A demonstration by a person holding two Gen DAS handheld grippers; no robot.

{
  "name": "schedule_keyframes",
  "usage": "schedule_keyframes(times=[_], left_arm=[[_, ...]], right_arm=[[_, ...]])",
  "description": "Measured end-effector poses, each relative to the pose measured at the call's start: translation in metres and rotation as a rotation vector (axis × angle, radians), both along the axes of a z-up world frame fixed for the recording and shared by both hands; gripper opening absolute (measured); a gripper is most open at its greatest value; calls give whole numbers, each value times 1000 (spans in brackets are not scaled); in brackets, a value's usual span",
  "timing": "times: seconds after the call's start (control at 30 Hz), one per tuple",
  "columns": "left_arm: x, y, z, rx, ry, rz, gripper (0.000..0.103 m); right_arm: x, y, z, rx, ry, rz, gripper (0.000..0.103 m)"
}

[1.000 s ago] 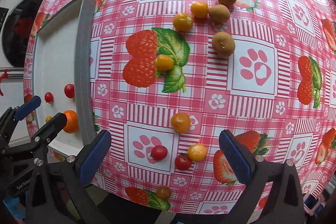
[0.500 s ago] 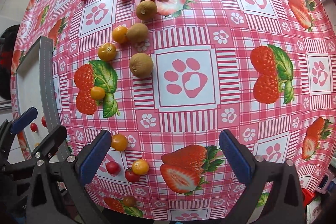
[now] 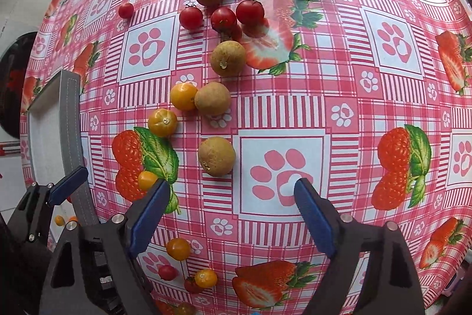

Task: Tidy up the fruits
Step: 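Move both tools back from the tray toward the fruit, then grasp a yellow cherry tomato with the left tool while the right tool grasps a brown round fruit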

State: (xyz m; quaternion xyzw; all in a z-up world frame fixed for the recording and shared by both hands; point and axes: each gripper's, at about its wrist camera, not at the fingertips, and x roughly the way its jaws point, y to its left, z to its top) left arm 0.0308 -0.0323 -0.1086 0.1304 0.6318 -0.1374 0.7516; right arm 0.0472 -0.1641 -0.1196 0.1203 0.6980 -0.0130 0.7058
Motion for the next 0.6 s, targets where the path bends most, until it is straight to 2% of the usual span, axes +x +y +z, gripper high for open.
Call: schedule_keyframes(times=[0.03, 0.2, 0.27, 0.33, 0.37, 0.4, 0.5, 0.57, 0.6], left_arm=[[0, -1, -2, 2, 1, 2, 84], [3, -4, -12, 5, 9, 21, 84], [4, -8, -15, 8, 7, 27, 84], [1, -11, -18, 13, 5, 33, 81], [1, -11, -18, 4, 4, 37, 80], [2, -16, -16, 0, 5, 38, 77], [6, -30, -18, 17, -5, 26, 75], [7, -32, -15, -17, 9, 22, 62], [7, -34, -14, -35, 18, 18, 49]], right_arm=[[2, 1, -3, -1, 4, 9, 75], [15, 17, -8, -38, -19, 73, 71], [23, 28, -10, -62, -29, 98, 63], [29, 35, -11, -87, -38, 117, 46], [31, 37, -12, -87, -42, 122, 41], [31, 37, -13, -67, -40, 123, 29], [24, 30, -11, -58, -47, 115, 29], [16, 19, -5, -43, -50, 98, 29], [14, 15, -3, -32, -51, 86, 29]])
